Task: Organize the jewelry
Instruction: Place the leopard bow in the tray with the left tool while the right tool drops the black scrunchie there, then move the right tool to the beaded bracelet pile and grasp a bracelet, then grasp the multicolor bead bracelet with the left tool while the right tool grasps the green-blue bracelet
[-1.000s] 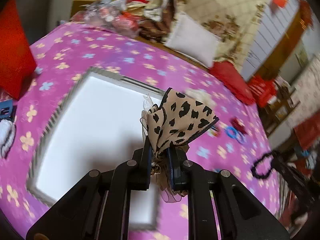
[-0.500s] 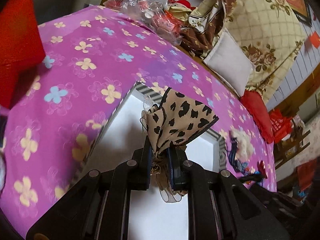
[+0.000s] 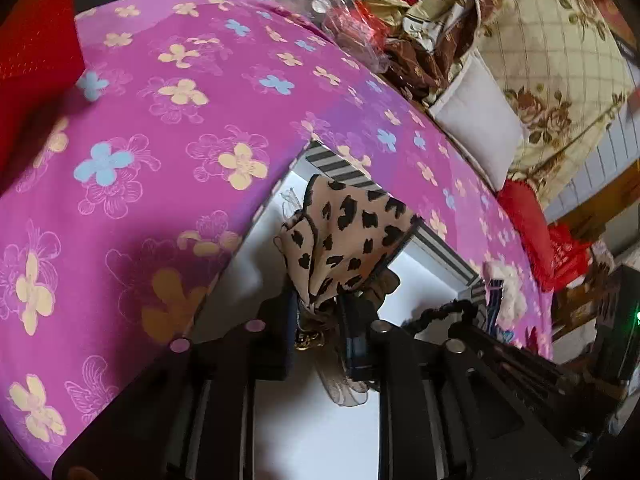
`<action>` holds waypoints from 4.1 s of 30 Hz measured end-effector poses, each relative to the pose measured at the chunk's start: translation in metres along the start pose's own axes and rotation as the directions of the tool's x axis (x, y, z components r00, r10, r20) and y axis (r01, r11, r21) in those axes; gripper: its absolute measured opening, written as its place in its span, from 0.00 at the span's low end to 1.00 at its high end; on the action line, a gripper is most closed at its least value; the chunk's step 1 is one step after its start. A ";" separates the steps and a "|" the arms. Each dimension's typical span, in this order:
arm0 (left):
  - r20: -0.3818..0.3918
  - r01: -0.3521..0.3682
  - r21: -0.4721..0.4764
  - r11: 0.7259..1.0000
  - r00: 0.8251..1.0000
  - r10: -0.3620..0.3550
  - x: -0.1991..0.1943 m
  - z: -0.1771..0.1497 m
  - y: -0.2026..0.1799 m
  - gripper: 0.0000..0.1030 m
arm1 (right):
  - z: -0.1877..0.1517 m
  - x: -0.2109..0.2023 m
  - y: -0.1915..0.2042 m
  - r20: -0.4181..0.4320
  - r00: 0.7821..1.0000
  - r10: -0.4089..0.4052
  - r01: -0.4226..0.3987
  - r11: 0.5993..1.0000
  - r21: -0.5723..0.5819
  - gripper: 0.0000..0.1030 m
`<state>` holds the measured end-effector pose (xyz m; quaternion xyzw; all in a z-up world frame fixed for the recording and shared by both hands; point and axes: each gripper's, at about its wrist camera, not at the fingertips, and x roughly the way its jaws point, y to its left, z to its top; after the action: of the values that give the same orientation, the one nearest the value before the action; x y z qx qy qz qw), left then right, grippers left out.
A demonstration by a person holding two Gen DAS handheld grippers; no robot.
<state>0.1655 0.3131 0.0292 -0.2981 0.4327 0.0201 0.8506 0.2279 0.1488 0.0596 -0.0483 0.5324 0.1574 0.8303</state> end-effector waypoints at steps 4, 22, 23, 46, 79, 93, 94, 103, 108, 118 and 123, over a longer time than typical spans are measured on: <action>0.012 0.067 0.039 0.997 0.998 -0.067 -0.009 -0.001 -0.011 0.58 | 0.000 -0.001 -0.010 -0.009 0.999 0.039 -0.039 0.999 0.034 0.14; 0.127 0.030 0.069 0.997 0.991 -0.039 -0.056 -0.005 -0.035 0.59 | -0.075 -0.128 -0.080 0.177 0.984 -0.020 0.006 0.997 0.082 0.44; 0.129 0.029 0.076 0.997 0.991 -0.039 -0.059 -0.008 -0.040 0.59 | -0.088 -0.138 -0.092 0.187 0.982 -0.032 0.013 0.995 0.099 0.44; -0.212 0.171 0.433 0.885 0.974 -0.084 -0.043 -0.233 -0.197 0.44 | -0.293 -0.188 -0.241 0.181 0.976 -0.120 0.049 0.933 0.357 0.44; -0.222 0.177 0.492 0.852 0.972 -0.073 -0.027 -0.219 -0.176 0.44 | -0.227 -0.159 -0.178 0.155 0.985 -0.075 0.045 0.981 0.189 0.09; -0.246 0.156 0.505 0.849 0.969 -0.032 -0.010 -0.234 -0.202 0.44 | -0.281 -0.151 -0.252 0.148 0.987 -0.054 0.001 0.942 0.336 0.53; -0.249 0.151 0.505 0.850 0.968 -0.024 -0.007 -0.234 -0.203 0.44 | -0.283 -0.153 -0.255 0.168 0.984 -0.058 -0.003 0.939 0.343 0.58; -0.261 0.135 0.497 0.857 0.965 -0.002 0.018 -0.224 -0.227 0.44 | -0.290 -0.158 -0.262 0.200 0.974 -0.104 0.036 0.948 0.317 0.58; -0.200 0.072 0.583 0.809 0.978 0.058 0.024 -0.236 -0.246 0.44 | -0.286 -0.149 -0.259 0.194 0.975 -0.113 0.051 0.954 0.297 0.52; -0.087 -0.026 0.711 0.703 0.988 0.125 0.023 -0.263 -0.263 0.08 | -0.276 -0.128 -0.236 0.174 0.965 -0.198 0.159 0.963 0.217 0.09; -0.089 -0.009 0.685 0.729 0.991 0.096 0.007 -0.261 -0.254 0.08 | -0.269 -0.131 -0.229 0.163 0.971 -0.174 0.141 0.970 0.197 0.05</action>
<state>0.0549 -0.0341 0.0308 0.0468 0.4679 -0.1338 0.8724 0.0155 -0.1620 0.0420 0.0005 0.4622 0.0444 0.8857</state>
